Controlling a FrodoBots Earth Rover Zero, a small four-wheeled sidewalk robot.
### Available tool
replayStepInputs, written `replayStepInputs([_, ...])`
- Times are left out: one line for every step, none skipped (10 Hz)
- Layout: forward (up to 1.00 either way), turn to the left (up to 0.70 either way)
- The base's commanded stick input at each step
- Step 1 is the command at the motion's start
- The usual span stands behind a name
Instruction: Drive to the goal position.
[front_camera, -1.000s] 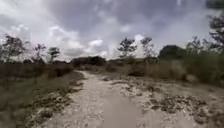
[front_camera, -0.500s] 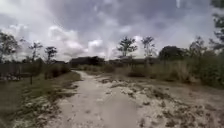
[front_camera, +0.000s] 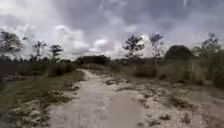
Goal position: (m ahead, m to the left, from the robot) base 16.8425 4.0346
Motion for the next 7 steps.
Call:
replayStepInputs([0.7,0.0])
replayStepInputs([0.7,0.0])
replayStepInputs([0.7,0.0])
replayStepInputs([0.7,0.35])
replayStepInputs([0.7,0.19])
replayStepInputs([0.7,0.0])
replayStepInputs([0.7,0.0])
